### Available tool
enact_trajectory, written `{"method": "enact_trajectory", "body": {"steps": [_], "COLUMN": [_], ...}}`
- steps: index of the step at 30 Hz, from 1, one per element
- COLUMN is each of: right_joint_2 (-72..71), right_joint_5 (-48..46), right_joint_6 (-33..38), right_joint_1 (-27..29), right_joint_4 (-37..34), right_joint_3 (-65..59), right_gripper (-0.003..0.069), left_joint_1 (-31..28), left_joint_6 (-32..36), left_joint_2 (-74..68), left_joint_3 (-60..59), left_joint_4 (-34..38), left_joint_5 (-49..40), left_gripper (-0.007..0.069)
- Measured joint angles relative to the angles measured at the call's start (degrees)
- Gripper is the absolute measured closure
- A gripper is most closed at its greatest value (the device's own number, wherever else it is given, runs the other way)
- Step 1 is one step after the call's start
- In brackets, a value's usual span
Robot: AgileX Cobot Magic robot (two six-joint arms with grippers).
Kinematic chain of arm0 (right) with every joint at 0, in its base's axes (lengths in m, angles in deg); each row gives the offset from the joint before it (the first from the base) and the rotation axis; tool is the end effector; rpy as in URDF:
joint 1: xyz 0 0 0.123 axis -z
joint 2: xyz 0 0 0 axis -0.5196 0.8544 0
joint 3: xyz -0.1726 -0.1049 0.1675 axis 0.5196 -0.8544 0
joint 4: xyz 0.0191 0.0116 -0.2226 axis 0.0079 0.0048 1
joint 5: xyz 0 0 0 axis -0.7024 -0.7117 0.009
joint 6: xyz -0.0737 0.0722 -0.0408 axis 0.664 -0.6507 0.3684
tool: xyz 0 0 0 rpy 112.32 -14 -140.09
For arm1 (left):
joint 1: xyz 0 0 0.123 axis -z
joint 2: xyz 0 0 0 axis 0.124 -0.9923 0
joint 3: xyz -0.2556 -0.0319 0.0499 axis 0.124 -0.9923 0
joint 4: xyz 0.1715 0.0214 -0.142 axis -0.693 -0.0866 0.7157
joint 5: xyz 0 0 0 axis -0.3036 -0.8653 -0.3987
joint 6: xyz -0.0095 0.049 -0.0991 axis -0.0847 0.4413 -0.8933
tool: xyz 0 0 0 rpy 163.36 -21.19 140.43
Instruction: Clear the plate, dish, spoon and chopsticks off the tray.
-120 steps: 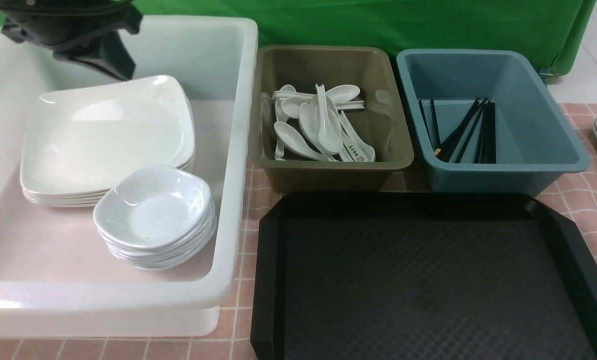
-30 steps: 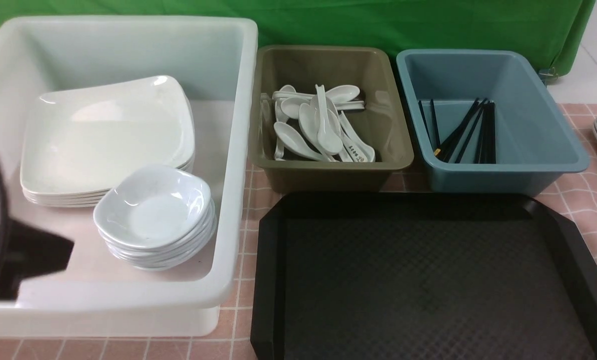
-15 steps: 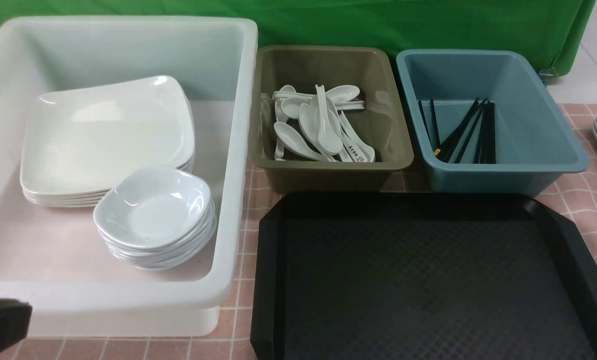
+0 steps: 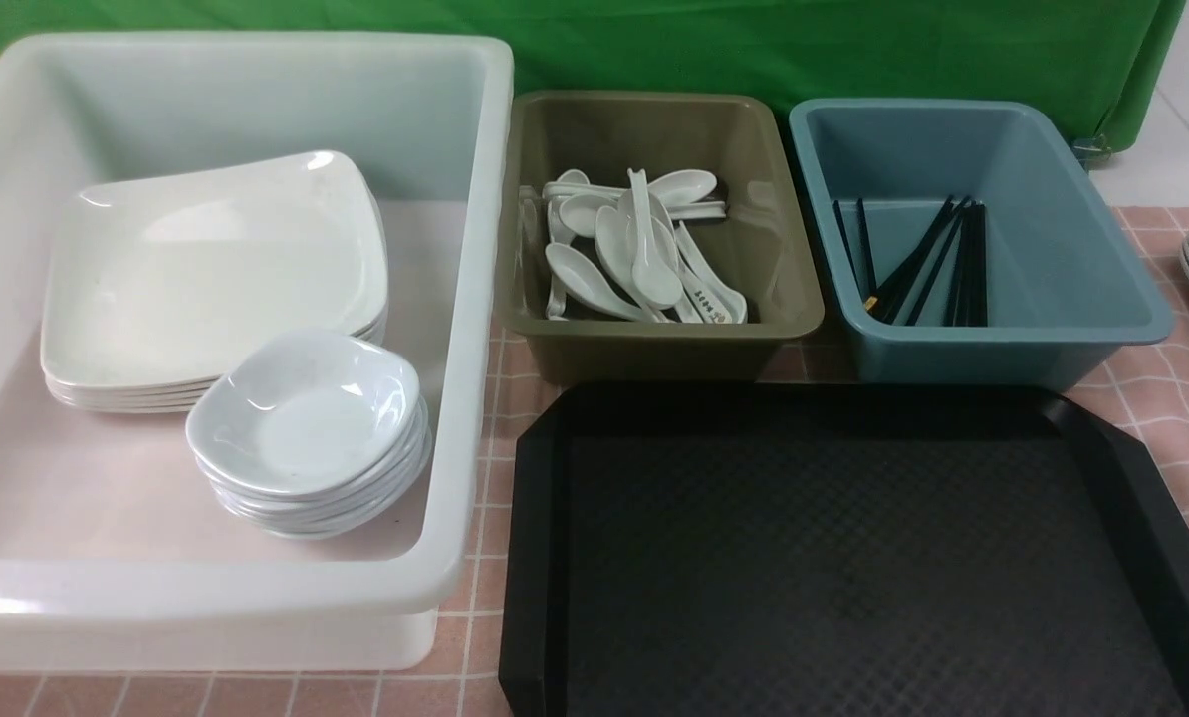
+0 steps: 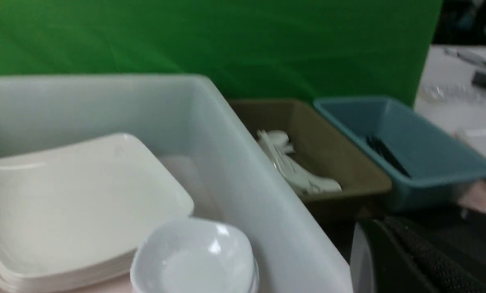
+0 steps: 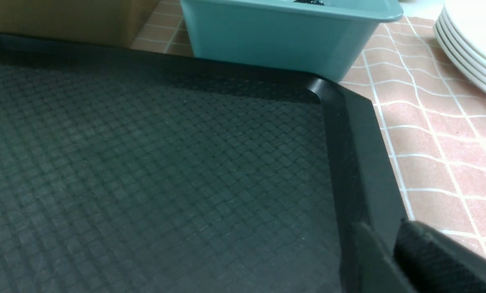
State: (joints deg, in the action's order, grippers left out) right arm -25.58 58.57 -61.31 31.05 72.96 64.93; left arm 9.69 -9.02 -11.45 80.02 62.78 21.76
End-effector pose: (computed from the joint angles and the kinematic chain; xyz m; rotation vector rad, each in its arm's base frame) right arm 0.0772 0.0013 0.1925 -0.1806 1.7324 -0.1331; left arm 0.0591 -0.0287 0.3241 0.1089 1.6479 -0.3298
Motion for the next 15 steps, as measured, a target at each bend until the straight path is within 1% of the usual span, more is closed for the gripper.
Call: {"method": "enact_trajectory", "body": {"steps": [2,4,10,15], "right_joint_2": [0.0,0.0,0.0,0.0], "right_joint_5": [0.0,0.0,0.0,0.0], "right_joint_6": [0.0,0.0,0.0,0.0], "right_joint_1": [0.0,0.0,0.0,0.0], "right_joint_4": [0.0,0.0,0.0,0.0], "right_joint_3": [0.0,0.0,0.0,0.0], "right_gripper": [0.0471,0.0471,0.0463,0.046], "left_joint_1": [0.0,0.0,0.0,0.0], "left_joint_6": [-0.1,-0.1,0.2,2.2], "left_joint_2": [0.0,0.0,0.0,0.0], "left_joint_3": [-1.6,-2.4,-3.1,-3.6], "left_joint_4": [0.1,-0.6,-3.4,-4.9], "left_joint_5": [3.6,4.7,4.8,4.7], "left_gripper": [0.0627,0.0627,0.0627,0.0627]}}
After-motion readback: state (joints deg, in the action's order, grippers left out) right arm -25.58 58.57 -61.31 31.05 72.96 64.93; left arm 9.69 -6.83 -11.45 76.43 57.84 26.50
